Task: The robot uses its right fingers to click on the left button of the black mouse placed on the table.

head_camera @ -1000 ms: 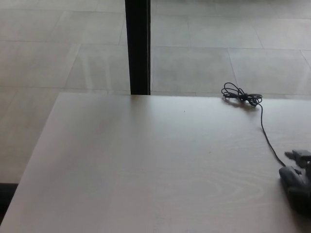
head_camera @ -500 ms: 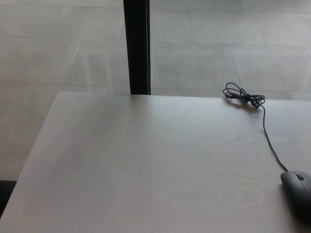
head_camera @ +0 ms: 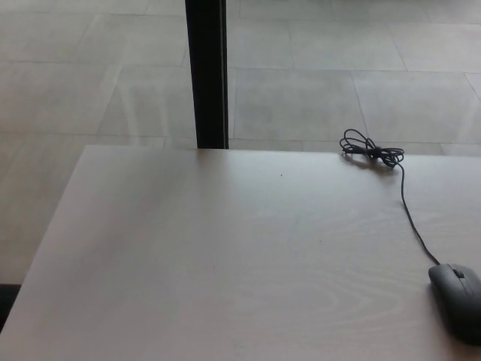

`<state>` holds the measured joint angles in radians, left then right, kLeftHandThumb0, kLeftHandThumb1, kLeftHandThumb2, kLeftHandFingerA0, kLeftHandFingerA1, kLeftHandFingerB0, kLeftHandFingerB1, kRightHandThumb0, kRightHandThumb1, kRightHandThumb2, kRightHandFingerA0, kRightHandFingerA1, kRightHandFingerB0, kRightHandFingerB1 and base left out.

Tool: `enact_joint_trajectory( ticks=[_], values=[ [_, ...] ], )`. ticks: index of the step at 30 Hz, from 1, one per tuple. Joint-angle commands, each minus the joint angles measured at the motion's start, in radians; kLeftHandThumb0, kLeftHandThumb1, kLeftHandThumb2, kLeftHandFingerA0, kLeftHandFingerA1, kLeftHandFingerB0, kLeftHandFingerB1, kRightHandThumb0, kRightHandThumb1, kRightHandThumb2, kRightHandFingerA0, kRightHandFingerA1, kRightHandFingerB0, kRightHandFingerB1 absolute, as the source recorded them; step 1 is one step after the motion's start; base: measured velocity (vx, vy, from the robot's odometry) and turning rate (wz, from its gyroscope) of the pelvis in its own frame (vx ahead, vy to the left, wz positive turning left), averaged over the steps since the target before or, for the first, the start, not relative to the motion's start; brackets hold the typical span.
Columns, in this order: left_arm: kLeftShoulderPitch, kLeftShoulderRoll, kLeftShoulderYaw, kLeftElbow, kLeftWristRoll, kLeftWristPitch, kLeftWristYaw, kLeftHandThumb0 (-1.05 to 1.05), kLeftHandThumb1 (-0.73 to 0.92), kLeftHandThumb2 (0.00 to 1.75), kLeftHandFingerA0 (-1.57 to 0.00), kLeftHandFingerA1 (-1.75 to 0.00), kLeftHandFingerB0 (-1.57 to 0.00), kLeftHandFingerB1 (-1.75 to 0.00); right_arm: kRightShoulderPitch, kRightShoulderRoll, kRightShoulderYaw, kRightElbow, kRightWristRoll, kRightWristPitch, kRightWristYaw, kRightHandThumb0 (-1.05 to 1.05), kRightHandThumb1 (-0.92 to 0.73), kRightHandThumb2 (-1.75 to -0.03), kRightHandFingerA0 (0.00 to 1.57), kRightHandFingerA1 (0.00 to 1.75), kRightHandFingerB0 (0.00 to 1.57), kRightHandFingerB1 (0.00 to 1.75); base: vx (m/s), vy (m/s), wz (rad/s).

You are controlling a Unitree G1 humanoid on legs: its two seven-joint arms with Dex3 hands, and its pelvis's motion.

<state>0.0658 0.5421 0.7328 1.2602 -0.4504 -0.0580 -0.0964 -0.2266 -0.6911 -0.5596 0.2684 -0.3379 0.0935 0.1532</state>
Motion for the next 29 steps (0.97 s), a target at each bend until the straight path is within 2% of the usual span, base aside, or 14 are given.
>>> enact_joint_trajectory(
  ticks=[1,4,6,9,12,13,17,18,22,25,26,27,28,29],
  values=[
    [0.013,0.000,0.006,0.003,-0.009,-0.010,0.006,-1.05,0.92,0.86,-0.72,-1.00,-0.39,-0.43,0.105,0.119,-0.430,0.074,0.334,0.258,-0.077,-0.40,-0.38,-1.06,1.33,1.31,0.00,0.51,0.00,0.000,0.00],
    [0.015,-0.003,0.004,0.000,-0.008,-0.010,0.004,-0.92,0.81,1.28,-0.80,-0.97,-0.30,-0.51,0.083,0.198,-0.526,0.102,0.378,0.328,-0.163,-0.81,-0.72,-1.18,1.42,1.58,0.55,0.79,0.00,0.000,0.00],
    [0.016,-0.007,-0.001,0.001,-0.003,-0.024,0.002,-1.00,0.92,0.86,-0.61,-0.85,-0.37,-0.45,0.086,0.232,-0.543,0.114,0.374,0.337,-0.188,-0.40,-0.49,-1.11,1.33,1.32,0.03,0.53,0.00,0.000,0.00],
    [0.015,-0.008,0.002,0.002,-0.008,-0.018,-0.016,-1.00,0.92,0.88,-0.70,-1.04,-0.31,-0.44,0.073,0.302,-0.595,0.115,0.402,0.356,-0.230,-0.89,-0.92,-0.73,0.96,1.46,0.09,0.40,0.00,0.000,0.00],
    [0.015,-0.014,0.013,0.000,-0.019,-0.024,-0.014,-0.99,0.91,0.82,-0.80,-0.91,-0.36,-0.45,0.058,0.371,-0.643,0.145,0.435,0.375,-0.265,-0.93,-0.78,-1.10,0.77,1.11,0.02,0.47,0.00,0.000,0.00],
    [0.009,-0.012,0.016,0.004,-0.023,-0.011,-0.007,-0.94,0.84,1.30,-0.81,-0.94,-0.30,-0.53,0.055,0.393,-0.651,0.151,0.440,0.374,-0.270,-0.81,-0.72,-1.16,0.72,1.13,0.01,0.51,0.00,0.000,0.00],
    [0.008,-0.013,0.018,0.002,-0.024,-0.009,0.008,-0.91,0.81,1.21,-0.66,-0.83,-0.32,-0.54,0.063,0.508,-0.635,0.104,0.435,0.405,-0.273,-0.88,-0.92,-0.68,0.95,1.75,0.67,1.27,0.00,0.000,0.00],
    [0.007,-0.012,0.016,0.002,-0.021,-0.011,0.004,-0.91,0.82,1.21,-0.65,-0.83,-0.30,-0.55,0.064,0.522,-0.627,0.095,0.427,0.413,-0.277,-0.87,-0.70,-1.11,1.09,1.44,0.64,1.02,0.00,0.000,0.00],
    [0.007,-0.012,0.014,0.000,-0.020,-0.011,0.000,-0.96,0.85,1.23,-0.55,-0.75,-0.30,-0.54,0.084,0.557,-0.598,0.068,0.416,0.405,-0.261,-0.85,-0.90,-0.70,0.87,1.31,0.67,1.33,0.00,0.000,0.00],
    [0.008,-0.013,0.025,0.002,-0.029,-0.020,-0.010,-0.99,0.92,0.87,-0.54,-0.79,-0.31,-0.48,0.109,0.577,-0.554,0.060,0.403,0.409,-0.255,-0.90,-0.82,-0.74,0.71,1.38,0.26,0.51,0.00,0.000,0.00],
    [0.014,-0.013,0.020,-0.003,-0.024,-0.027,-0.032,-1.00,0.92,0.89,-0.44,-0.73,-0.26,-0.47,0.118,0.585,-0.537,0.057,0.401,0.409,-0.264,-0.86,-0.91,-0.67,0.86,1.62,0.47,1.01,0.00,0.000,0.00],
    [0.011,-0.010,0.023,-0.001,-0.026,-0.016,-0.034,-0.97,0.87,1.24,-0.47,-0.76,-0.24,-0.52,0.127,0.589,-0.526,0.056,0.411,0.404,-0.261,-0.86,-0.71,-1.06,0.85,1.23,0.39,0.68,0.00,0.000,0.00],
    [0.006,-0.009,0.029,0.005,-0.030,-0.017,-0.029,-1.01,0.92,0.84,-0.39,-0.68,-0.27,-0.45,0.138,0.594,-0.513,0.050,0.423,0.392,-0.257,-0.90,-0.91,-0.68,0.79,1.16,0.34,0.59,0.00,0.000,0.00],
    [0.005,-0.009,0.028,0.006,-0.028,-0.014,-0.023,-1.02,0.92,0.85,-0.41,-0.67,-0.27,-0.45,0.143,0.593,-0.504,0.051,0.426,0.392,-0.259,-0.88,-0.75,-1.18,0.80,0.90,0.34,0.62,0.00,0.000,0.00]
  ],
)
